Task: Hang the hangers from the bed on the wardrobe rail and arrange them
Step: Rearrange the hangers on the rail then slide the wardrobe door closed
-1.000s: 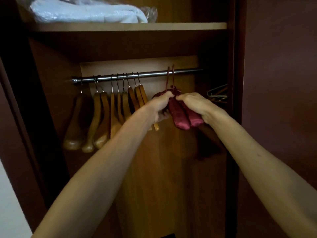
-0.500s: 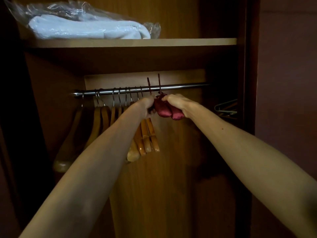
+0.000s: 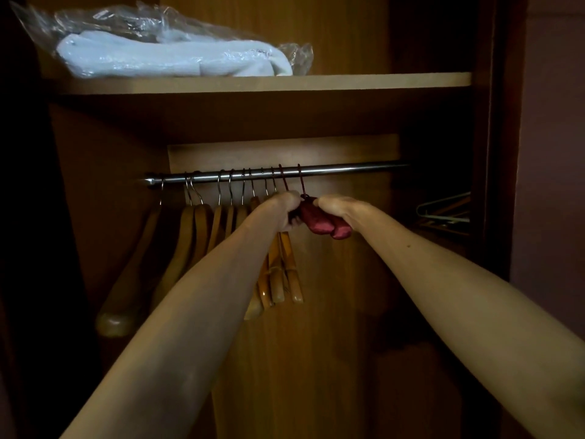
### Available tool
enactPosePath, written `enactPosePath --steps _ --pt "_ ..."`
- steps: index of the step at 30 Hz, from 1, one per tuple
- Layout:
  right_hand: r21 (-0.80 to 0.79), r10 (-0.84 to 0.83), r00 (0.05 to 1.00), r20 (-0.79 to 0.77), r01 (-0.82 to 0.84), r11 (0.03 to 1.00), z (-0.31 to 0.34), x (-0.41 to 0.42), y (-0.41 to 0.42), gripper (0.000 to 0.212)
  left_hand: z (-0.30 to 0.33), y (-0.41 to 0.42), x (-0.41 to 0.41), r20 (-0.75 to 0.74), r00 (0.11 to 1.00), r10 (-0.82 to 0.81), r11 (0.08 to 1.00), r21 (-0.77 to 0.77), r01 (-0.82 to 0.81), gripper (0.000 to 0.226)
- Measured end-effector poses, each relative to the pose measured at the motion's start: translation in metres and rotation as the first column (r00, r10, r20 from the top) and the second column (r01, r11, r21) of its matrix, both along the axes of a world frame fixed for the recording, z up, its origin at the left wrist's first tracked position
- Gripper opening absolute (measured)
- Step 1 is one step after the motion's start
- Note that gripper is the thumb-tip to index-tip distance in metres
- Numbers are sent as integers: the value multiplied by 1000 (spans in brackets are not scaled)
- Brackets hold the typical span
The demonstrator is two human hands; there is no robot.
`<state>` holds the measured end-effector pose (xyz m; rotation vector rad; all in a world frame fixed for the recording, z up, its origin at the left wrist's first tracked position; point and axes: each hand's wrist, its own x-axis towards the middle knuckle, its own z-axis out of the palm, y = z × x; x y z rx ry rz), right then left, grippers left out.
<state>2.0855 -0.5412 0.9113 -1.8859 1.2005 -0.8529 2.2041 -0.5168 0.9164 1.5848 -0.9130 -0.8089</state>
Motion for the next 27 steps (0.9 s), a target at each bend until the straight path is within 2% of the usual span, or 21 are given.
enactPosePath --steps 2,5,8,10,13,15,17,21,24,27 --pt "5 0 1000 -1 0 1000 -5 -2 -1 19 -2 2 -3 30 1000 5 1000 3 -5 16" --pt "-45 -48 999 -9 48 998 -7 -8 5 26 -1 5 -2 196 980 31 999 -24 -27 21" --pt "-266 -173 985 -10 164 950 -4 -14 18 18 3 10 12 389 917 87 996 -68 -65 20" --pt "-468 -243 970 29 228 854 0 -14 28 18 7 19 28 498 853 156 987 -114 -114 13" --pt "-613 -105 994 38 106 783 6 -5 57 16 11 38 48 636 722 273 962 -202 -185 17" --pt "-635 -37 998 -56 -7 772 3 5 78 14 7 50 52 719 635 284 958 -184 -221 15" --pt "-619 -50 982 -183 -75 782 -7 20 94 9 1 55 52 782 569 254 961 -139 -238 12" --pt "-611 -125 940 -318 -102 785 -37 38 117 18 -13 58 44 880 437 188 967 -88 -239 19" --pt "-633 -230 894 -384 -74 771 -50 40 125 28 -18 53 40 877 446 180 972 -89 -218 9" --pt "-571 -272 863 -426 -23 821 -56 39 124 42 -22 49 34 869 464 172 976 -86 -200 41"
